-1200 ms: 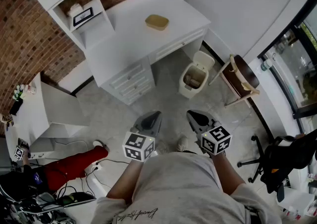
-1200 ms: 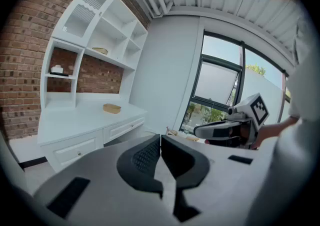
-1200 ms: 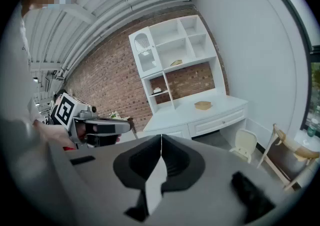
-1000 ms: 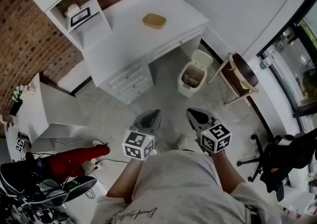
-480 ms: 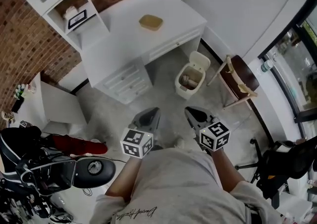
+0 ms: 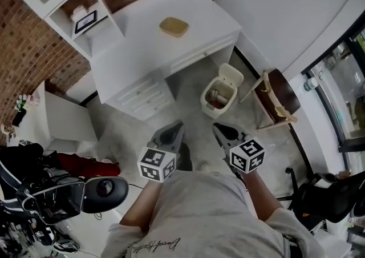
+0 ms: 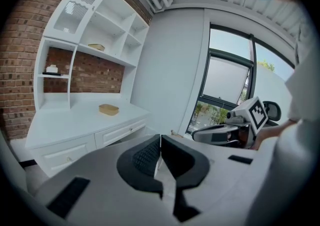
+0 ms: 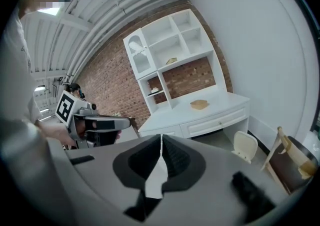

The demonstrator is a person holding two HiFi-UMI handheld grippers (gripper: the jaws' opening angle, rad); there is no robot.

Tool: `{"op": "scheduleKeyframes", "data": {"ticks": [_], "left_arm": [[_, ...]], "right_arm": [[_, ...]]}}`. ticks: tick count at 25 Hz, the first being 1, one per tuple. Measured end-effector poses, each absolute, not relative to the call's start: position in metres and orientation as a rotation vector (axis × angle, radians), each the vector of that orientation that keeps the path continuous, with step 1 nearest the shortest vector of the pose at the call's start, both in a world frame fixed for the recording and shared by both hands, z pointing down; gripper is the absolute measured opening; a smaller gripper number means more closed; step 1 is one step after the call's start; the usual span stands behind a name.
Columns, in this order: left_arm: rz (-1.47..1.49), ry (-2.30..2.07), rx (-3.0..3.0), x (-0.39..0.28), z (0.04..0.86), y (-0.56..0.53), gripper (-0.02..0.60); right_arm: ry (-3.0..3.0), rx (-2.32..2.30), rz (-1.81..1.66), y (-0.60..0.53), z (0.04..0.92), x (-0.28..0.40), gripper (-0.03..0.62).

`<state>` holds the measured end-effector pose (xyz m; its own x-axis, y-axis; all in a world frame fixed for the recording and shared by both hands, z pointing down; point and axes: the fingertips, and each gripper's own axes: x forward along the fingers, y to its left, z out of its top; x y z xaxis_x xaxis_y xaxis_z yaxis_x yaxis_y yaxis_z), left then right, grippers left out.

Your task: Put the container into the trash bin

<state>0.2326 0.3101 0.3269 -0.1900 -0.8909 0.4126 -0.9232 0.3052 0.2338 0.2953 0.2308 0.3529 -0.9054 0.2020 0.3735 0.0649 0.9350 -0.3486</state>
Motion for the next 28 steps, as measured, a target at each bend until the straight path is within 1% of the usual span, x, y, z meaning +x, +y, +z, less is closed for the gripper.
{"op": "scheduleKeyframes", "data": {"ticks": [6, 10, 19, 28], "left_arm": [[0.073, -2.111, 1.61, 0.173, 0.336, 0.284, 0.017], [0.075, -2.085, 1.638, 0.112, 0.343, 0.256, 0.017], [0.092, -2.067, 1.698, -0.032, 0.331, 0.199, 0.017], [0.092, -2.02, 1.724, -0.13, 0.326, 0.165, 0.017]], "right_arm": [[-2.677, -0.185, 0.443, 0.205, 0.361, 0.241, 0.029], [-2.677, -0.154, 0.438, 0.181, 0.367, 0.179, 0.029], [-2.691, -0.115, 0.433, 0.127, 0.358, 0.031, 0.029], [-2.666, -0.05, 0.487, 0.097, 0.36, -0.066, 0.029]]}}
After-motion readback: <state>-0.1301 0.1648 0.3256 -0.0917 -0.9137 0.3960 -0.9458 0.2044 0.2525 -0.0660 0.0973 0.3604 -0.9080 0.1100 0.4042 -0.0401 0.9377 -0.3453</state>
